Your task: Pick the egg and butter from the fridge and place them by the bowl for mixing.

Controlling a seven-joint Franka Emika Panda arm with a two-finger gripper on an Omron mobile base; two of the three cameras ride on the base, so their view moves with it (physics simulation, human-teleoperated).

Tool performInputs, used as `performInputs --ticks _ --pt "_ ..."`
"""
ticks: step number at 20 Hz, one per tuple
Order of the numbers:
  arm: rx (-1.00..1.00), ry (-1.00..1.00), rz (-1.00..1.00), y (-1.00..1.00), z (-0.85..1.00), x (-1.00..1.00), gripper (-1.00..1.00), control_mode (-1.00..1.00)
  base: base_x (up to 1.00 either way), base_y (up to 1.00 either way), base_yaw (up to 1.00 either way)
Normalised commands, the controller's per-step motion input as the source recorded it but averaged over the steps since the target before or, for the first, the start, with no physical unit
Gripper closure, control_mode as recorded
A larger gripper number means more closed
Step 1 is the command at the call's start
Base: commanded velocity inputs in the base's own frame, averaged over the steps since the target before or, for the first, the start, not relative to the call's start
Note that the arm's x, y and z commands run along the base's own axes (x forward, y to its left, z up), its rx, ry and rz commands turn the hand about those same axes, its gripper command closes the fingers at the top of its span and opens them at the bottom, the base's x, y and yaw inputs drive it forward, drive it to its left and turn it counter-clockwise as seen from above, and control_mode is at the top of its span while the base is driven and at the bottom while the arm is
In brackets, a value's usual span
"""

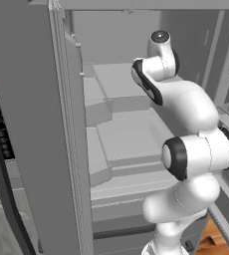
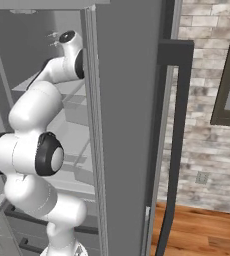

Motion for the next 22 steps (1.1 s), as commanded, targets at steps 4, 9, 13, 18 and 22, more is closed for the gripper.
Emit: performInputs --ticks 4,9,13,18,22 --pt "0.04 0.00 0.00 0.00 -0.14 0.19 -1.00 -1.00 0.00 0.00 0.00" --pt "0.03 0.00 -0.01 0.00 -0.03 0.14 -1.00 -1.00 0.00 0.00 0.00" --pt "0.01 0.00 -0.02 -0.02 -0.04 0.09 -1.00 -1.00 0.00 0.00 0.00" --pt "0.00 0.00 -0.04 -0.04 -0.11 0.06 -1.00 -1.00 0.00 0.00 0.00" --pt "0.00 0.00 -0.04 -0.04 -0.17 0.01 -1.00 -1.00 0.00 0.00 0.00"
